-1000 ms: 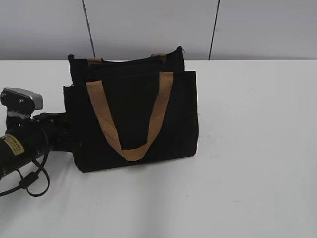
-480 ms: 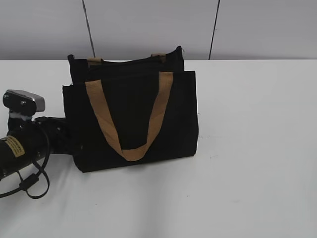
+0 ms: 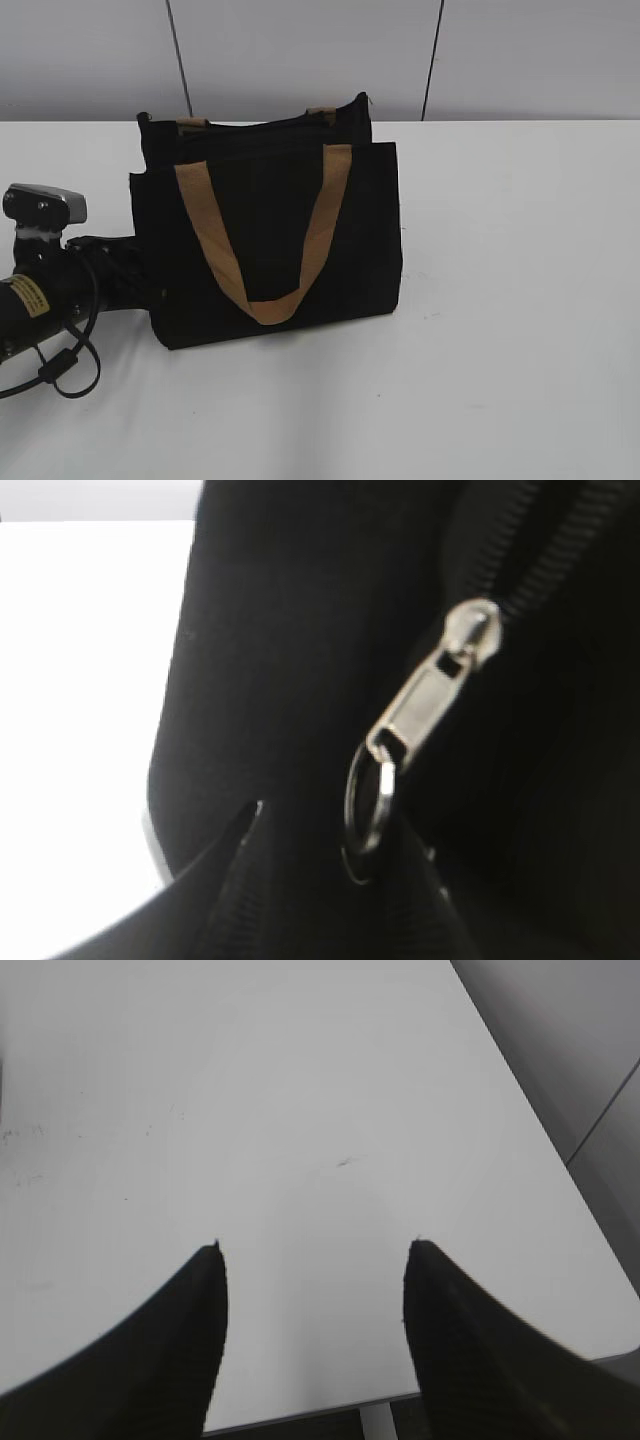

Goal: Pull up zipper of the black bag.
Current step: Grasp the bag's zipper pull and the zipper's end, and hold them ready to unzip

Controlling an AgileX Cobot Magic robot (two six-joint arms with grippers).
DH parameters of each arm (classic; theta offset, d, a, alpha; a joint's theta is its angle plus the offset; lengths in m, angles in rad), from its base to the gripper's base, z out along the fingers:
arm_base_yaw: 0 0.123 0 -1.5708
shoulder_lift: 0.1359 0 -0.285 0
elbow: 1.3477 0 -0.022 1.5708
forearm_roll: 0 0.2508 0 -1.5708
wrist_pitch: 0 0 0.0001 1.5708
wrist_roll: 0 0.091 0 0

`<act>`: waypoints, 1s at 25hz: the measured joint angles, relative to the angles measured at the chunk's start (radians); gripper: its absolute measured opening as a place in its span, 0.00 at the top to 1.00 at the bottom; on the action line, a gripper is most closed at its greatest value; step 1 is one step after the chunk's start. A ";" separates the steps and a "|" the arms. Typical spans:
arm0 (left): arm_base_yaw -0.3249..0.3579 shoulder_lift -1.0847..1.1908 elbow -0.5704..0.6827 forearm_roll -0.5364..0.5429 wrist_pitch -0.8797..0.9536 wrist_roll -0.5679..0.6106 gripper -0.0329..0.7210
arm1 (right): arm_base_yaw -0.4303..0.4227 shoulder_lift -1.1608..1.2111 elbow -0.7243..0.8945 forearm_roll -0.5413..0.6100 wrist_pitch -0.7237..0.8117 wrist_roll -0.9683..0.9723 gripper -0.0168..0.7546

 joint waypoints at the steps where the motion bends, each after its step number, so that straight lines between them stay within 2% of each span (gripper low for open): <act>1: 0.000 0.000 0.000 0.000 0.001 -0.005 0.57 | 0.000 0.000 0.000 0.000 0.000 0.000 0.41; 5: 0.000 0.000 0.000 0.000 0.013 -0.025 0.56 | 0.000 0.000 0.000 0.000 0.000 0.000 0.41; 16: 0.000 0.000 0.000 0.030 0.034 -0.054 0.65 | 0.000 0.000 0.000 0.000 0.000 0.000 0.41; 18: 0.000 0.000 0.000 0.035 0.036 -0.054 0.70 | 0.000 0.000 0.000 0.000 0.000 0.000 0.41; 22: 0.000 0.000 0.000 0.039 0.067 -0.054 0.90 | 0.000 0.000 0.000 0.000 0.000 0.000 0.41; 25: 0.000 0.000 0.000 0.038 0.065 -0.054 0.93 | 0.000 0.000 0.000 0.000 0.000 0.000 0.41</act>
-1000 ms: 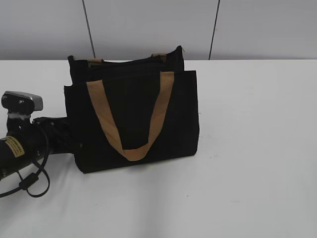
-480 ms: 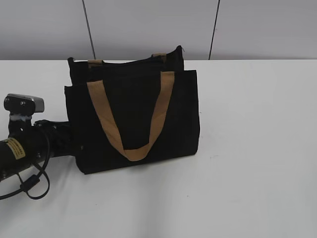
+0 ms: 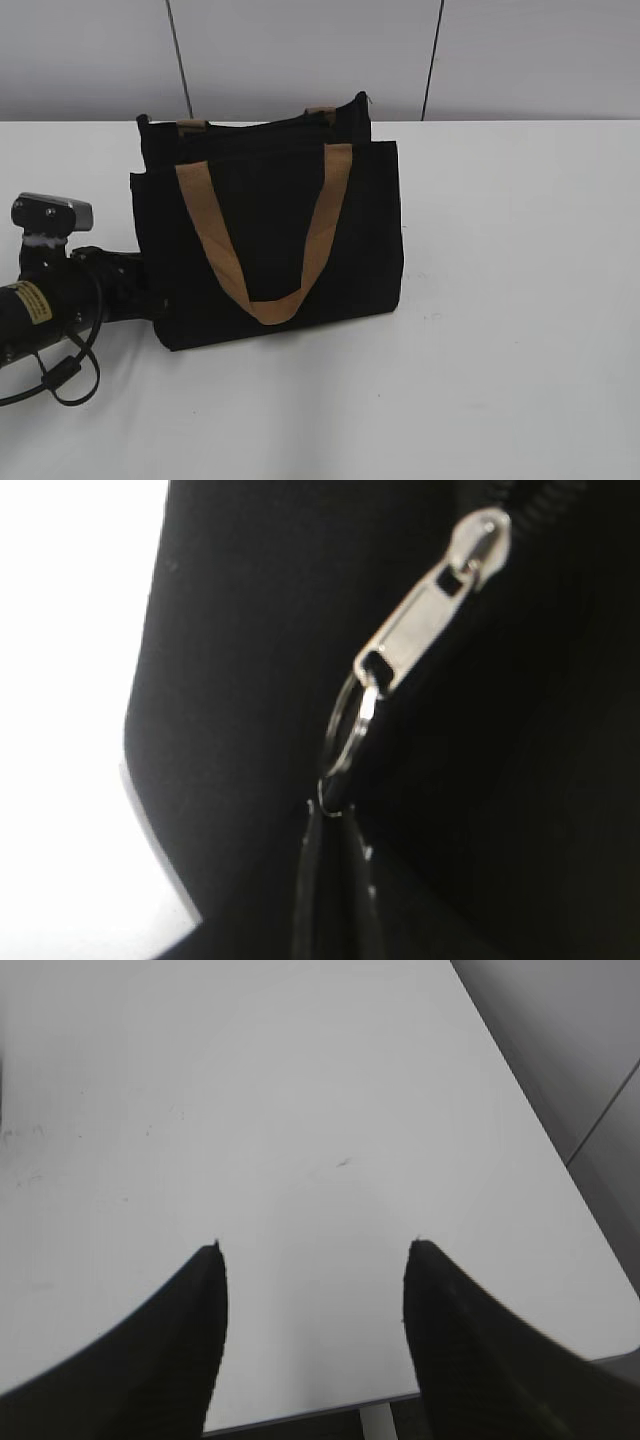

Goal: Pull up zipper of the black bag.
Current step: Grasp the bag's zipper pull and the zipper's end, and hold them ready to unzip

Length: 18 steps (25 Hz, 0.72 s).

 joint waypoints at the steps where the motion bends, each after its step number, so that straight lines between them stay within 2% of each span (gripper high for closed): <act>1: 0.000 0.000 0.000 -0.004 -0.003 0.000 0.94 | 0.000 0.000 0.000 0.000 0.000 0.000 0.41; 6: 0.000 -0.049 0.001 -0.024 -0.008 0.000 0.94 | 0.000 0.000 0.000 0.000 0.000 0.000 0.41; 10: 0.000 -0.167 0.021 -0.100 0.005 0.000 0.94 | 0.000 0.000 0.000 0.000 0.000 0.000 0.41; 13: 0.000 -0.284 0.032 -0.146 0.081 0.001 0.94 | 0.000 0.000 0.000 0.000 0.000 0.000 0.41; 18: 0.000 -0.462 0.033 -0.156 0.219 0.001 0.94 | 0.000 0.000 0.000 0.000 0.000 0.000 0.41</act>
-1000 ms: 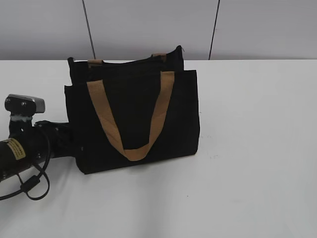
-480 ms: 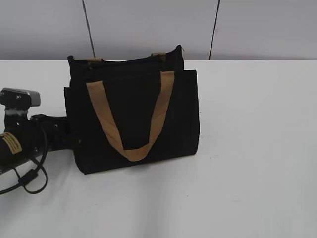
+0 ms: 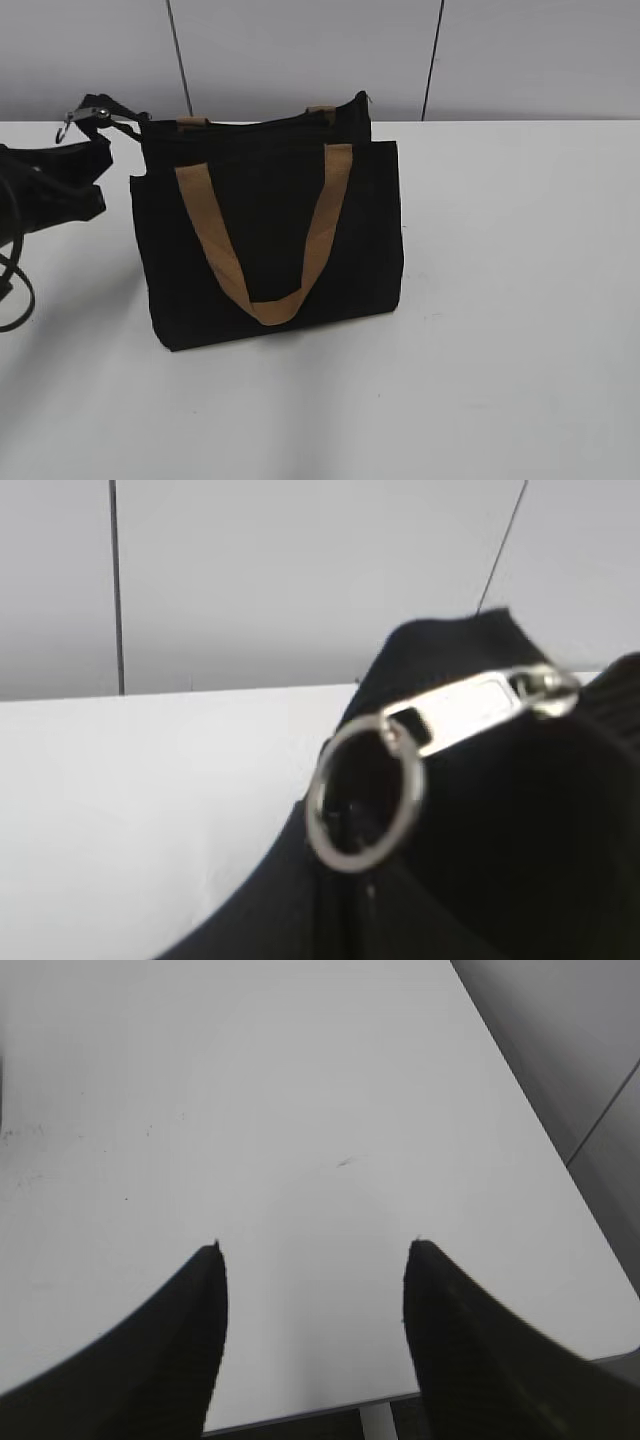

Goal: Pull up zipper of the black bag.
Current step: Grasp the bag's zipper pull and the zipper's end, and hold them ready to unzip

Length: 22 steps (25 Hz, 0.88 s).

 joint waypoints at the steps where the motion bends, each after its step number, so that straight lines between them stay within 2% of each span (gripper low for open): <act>1: 0.000 -0.037 0.000 0.000 0.027 0.000 0.94 | 0.000 0.000 0.000 0.000 0.000 0.000 0.41; 9: 0.000 -0.241 -0.013 0.021 0.215 0.001 0.94 | 0.000 0.000 0.000 0.000 0.000 0.000 0.41; 22: -0.020 -0.318 -0.041 0.034 0.329 -0.001 0.94 | 0.000 0.000 0.000 0.000 0.000 0.000 0.41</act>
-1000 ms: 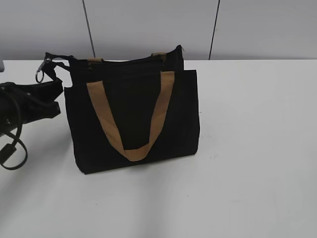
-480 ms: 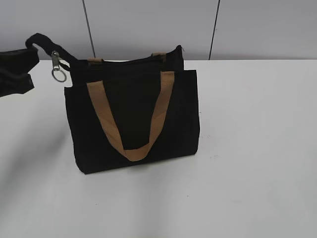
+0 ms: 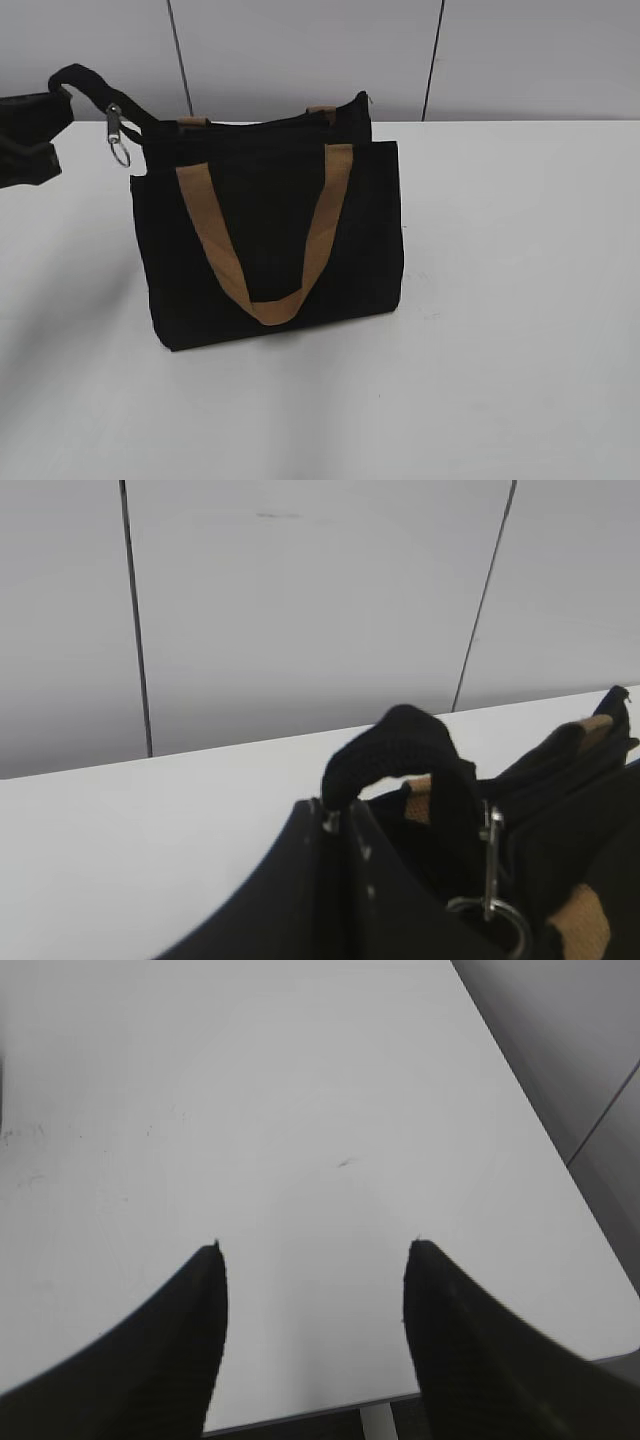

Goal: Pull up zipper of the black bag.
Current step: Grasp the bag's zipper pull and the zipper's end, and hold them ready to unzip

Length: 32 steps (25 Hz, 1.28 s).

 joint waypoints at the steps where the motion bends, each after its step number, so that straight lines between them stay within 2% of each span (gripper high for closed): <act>1: 0.000 -0.005 0.000 0.000 0.004 0.000 0.94 | 0.000 0.000 0.000 0.001 0.000 0.000 0.41; 6: -0.001 -0.026 0.000 0.000 0.010 -0.002 0.94 | 0.000 0.000 0.000 0.016 0.000 0.000 0.41; 9: -0.002 -0.028 0.000 0.000 0.011 -0.003 0.94 | 0.000 0.043 -0.005 0.073 -0.021 -0.067 0.41; 13: -0.015 -0.029 0.000 0.000 0.022 -0.003 0.94 | 0.000 0.189 -0.046 0.226 -0.154 -0.301 0.41; 16: -0.020 -0.029 0.000 0.000 0.034 -0.003 0.94 | 0.004 0.341 -0.078 0.405 -0.270 -0.529 0.41; 20: -0.021 -0.030 0.000 0.000 0.041 -0.003 0.94 | 0.082 0.537 -0.109 0.622 -0.380 -0.748 0.41; 24: -0.021 -0.030 0.000 0.000 0.042 -0.003 0.94 | 0.178 0.755 -0.171 0.804 -0.419 -0.971 0.41; 29: -0.021 -0.030 0.000 0.000 0.042 -0.003 0.94 | 0.315 1.025 -0.274 0.955 -0.456 -1.178 0.41; 32: -0.021 -0.030 0.000 0.000 0.042 -0.003 0.94 | 0.404 1.157 -0.338 1.007 -0.494 -1.252 0.41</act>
